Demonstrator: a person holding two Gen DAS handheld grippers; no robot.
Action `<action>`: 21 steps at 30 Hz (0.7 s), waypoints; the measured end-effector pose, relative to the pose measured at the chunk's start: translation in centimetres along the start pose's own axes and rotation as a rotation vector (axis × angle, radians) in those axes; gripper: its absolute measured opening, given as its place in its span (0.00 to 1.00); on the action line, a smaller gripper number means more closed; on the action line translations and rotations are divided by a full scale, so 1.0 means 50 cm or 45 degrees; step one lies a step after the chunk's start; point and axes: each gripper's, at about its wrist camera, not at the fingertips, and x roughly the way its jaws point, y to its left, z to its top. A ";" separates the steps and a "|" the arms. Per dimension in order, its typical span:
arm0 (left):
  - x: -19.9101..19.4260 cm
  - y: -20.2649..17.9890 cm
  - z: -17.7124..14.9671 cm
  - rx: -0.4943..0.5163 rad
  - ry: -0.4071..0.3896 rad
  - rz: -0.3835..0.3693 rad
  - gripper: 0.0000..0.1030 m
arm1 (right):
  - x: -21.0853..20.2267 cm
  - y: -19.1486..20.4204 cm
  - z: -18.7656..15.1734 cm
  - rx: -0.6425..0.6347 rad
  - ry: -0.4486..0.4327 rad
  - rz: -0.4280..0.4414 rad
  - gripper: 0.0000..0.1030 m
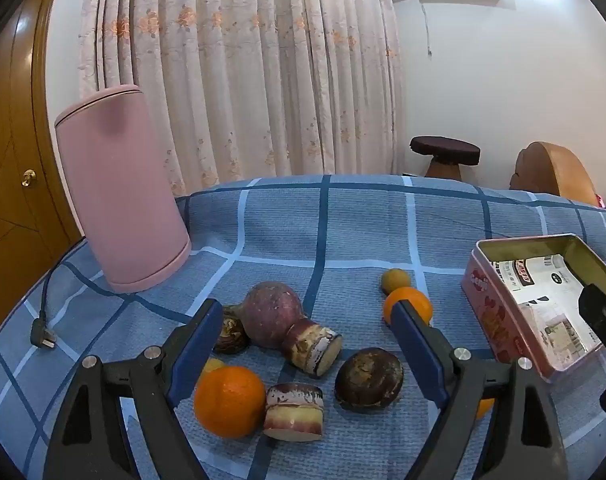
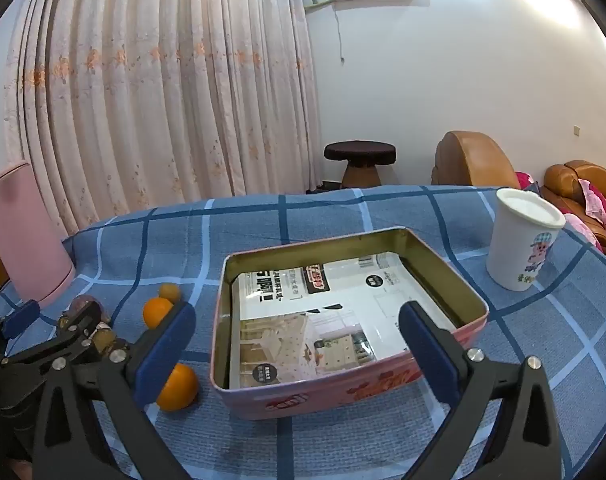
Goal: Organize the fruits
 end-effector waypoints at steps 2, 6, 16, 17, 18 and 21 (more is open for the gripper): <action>0.000 0.000 0.000 0.001 -0.001 -0.003 0.84 | 0.000 0.000 0.000 0.001 -0.004 0.000 1.00; -0.002 -0.013 0.004 -0.002 -0.001 -0.018 0.84 | 0.000 -0.001 0.000 0.004 -0.010 0.001 1.00; -0.006 -0.004 -0.002 -0.003 -0.012 -0.034 0.84 | -0.001 0.000 0.002 -0.010 -0.025 -0.002 1.00; -0.005 -0.004 -0.002 -0.005 -0.010 -0.035 0.84 | -0.001 0.000 0.002 -0.013 -0.026 -0.002 1.00; -0.005 -0.004 -0.001 -0.007 -0.009 -0.035 0.84 | -0.007 0.008 0.004 -0.024 -0.034 -0.007 1.00; -0.005 -0.005 -0.002 -0.010 -0.006 -0.038 0.84 | -0.011 0.010 0.005 -0.027 -0.045 -0.005 1.00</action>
